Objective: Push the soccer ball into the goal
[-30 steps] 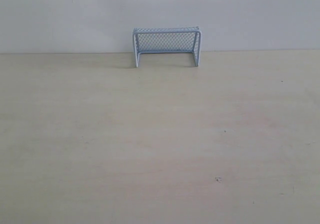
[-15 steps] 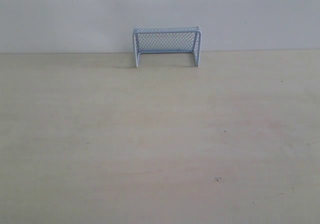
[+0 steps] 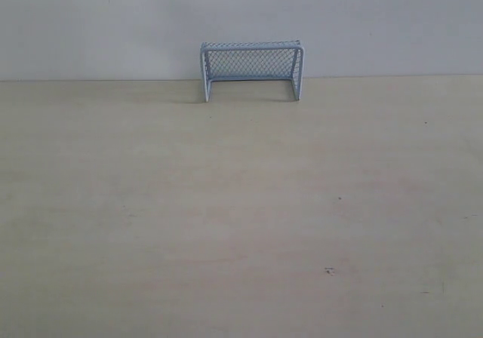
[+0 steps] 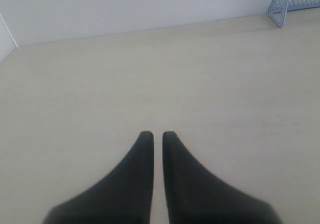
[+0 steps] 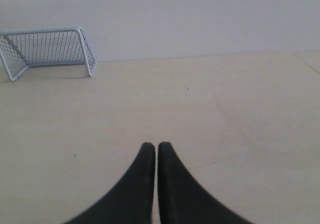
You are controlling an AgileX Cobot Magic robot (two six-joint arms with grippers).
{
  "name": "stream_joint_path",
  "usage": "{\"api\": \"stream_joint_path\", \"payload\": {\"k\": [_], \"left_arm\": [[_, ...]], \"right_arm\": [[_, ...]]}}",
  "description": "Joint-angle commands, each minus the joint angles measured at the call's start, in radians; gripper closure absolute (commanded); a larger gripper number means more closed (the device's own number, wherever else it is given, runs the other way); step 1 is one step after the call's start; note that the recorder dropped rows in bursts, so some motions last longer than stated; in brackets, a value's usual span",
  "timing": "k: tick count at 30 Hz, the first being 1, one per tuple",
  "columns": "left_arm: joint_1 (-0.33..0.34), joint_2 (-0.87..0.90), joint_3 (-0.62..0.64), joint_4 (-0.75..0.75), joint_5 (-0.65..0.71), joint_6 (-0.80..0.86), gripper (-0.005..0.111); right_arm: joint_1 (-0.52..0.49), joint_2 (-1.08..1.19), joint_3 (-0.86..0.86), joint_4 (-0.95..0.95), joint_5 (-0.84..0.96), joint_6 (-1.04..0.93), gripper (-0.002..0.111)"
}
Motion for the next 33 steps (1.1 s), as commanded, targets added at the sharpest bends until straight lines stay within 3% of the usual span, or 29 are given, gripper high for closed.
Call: {"api": "stream_joint_path", "payload": {"k": [1,33], "left_arm": [[-0.008,0.005,-0.004,0.000,-0.003,-0.009,0.100],[-0.008,0.005,-0.004,0.000,-0.003,-0.009,0.100]], "right_arm": [[-0.005,-0.006,0.004,0.003,0.071,-0.001,0.108],[-0.003,-0.006,0.004,0.008,0.084,-0.066,0.108]]}}
